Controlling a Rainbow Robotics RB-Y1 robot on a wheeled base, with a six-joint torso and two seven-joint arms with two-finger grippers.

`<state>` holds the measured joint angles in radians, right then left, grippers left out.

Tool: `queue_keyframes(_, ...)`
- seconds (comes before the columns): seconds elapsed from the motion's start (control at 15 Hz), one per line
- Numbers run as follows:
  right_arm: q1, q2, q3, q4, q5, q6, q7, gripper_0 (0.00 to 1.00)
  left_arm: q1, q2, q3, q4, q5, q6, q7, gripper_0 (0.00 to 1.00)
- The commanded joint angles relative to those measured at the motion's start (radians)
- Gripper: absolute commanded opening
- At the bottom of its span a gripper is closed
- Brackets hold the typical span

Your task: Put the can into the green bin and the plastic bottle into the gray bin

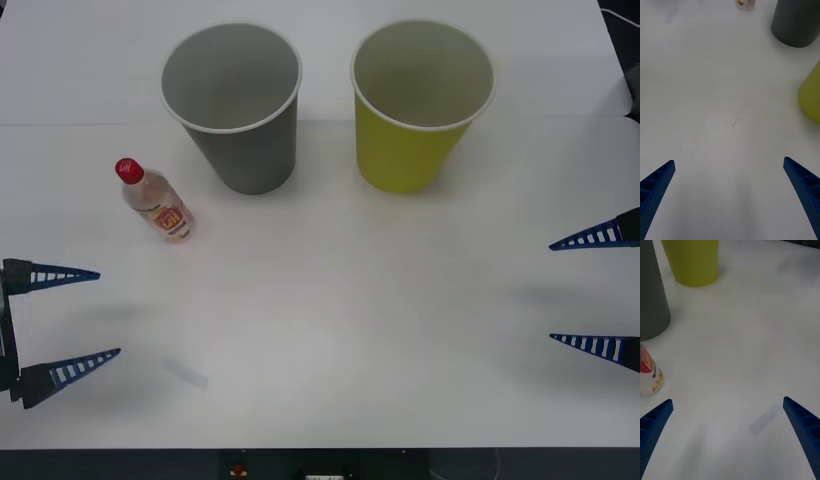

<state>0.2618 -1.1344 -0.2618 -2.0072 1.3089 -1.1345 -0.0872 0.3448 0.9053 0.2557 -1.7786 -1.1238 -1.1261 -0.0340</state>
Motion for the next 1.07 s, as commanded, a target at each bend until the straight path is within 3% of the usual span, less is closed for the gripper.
queue_keyframes(0.07,0.000,0.000,0.000,0.000,0.000,0.000,0.000,1.00,-0.006,-0.080,-0.001,0.054,0.038,-0.003,0.002,1.00)
queue_keyframes(0.6,0.000,0.000,0.000,0.000,0.000,0.000,0.000,1.00,-0.066,-0.309,-0.001,0.174,0.058,0.043,0.025,1.00)
queue_keyframes(1.07,0.000,0.000,0.000,0.000,0.000,0.000,0.000,1.00,-0.064,-0.425,-0.027,0.186,0.062,0.293,0.028,1.00)
